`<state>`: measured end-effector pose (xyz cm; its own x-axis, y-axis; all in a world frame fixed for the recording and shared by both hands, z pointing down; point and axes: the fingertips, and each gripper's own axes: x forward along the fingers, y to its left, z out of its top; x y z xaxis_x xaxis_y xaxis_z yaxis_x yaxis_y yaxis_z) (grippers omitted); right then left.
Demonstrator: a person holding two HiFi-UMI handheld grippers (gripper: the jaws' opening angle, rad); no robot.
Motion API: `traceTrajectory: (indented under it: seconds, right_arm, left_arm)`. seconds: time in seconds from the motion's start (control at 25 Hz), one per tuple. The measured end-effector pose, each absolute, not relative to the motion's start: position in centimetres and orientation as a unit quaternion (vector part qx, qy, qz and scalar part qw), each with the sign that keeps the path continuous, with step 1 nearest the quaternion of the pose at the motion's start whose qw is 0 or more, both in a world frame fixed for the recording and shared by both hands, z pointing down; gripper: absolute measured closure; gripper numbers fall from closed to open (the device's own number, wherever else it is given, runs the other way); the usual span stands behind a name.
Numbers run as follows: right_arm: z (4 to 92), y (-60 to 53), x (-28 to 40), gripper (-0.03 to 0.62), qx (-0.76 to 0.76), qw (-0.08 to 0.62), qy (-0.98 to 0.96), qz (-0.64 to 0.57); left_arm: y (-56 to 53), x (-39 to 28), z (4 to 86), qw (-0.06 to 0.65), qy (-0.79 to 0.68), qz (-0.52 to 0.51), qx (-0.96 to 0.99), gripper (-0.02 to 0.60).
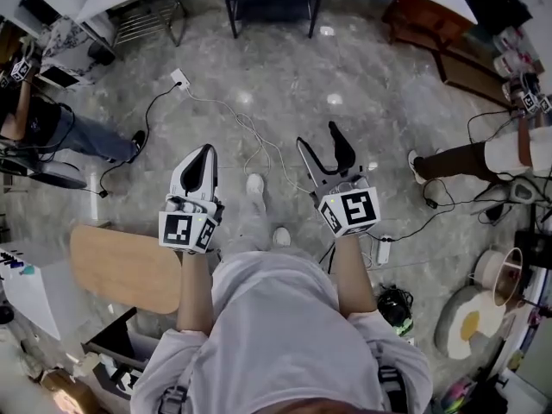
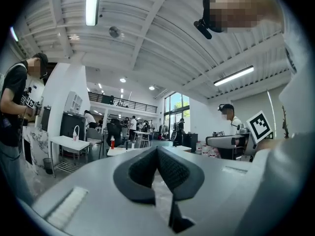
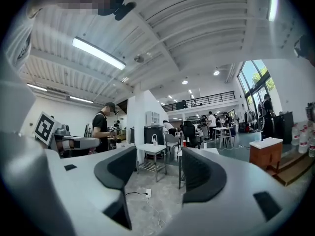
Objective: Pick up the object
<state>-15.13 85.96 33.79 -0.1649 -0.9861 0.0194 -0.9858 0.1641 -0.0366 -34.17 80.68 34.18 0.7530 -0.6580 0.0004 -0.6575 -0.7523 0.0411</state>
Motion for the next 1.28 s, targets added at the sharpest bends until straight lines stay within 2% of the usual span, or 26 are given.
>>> traceTrajectory:
  seconds: [0.24,0.52,0.76,1.04,1.28]
  right_arm:
    - [34.3,71.4,-12.1,0.225,-0.651,-0.001,0.759,-0.009]
    - [32.1,55.3,-8.7,0.098,-0.663,-0.013,0.748,-0.005]
    - [32.1,44.5,-2.9,0.014,-0.682,-0.006,0.731,-0.017]
    - [34.8,30.5,7.3,0.002,-0.684,0.008,0.729,-0.02]
    - [33.5,17.1,16.3,0.003,-0.664,0.001,0.748,-0.015]
  left_arm:
    - [65.5,-31.8,36.1,0.029,-0.349,-0.018,0.937,0.581]
    - [48.5,-25.8,34.5,0.021,-0.308,-0.022,0.951,0.581]
    - [37.5,-20.2,34.2,0.044,-0.298,-0.036,0.953,0.581]
    - [23.9,-11.6,34.8,0.022,-0.31,-0.029,0.95,0.581]
    - [11.8,-3.6,33.0,0.003,-0.341,-0.018,0.94,0.581]
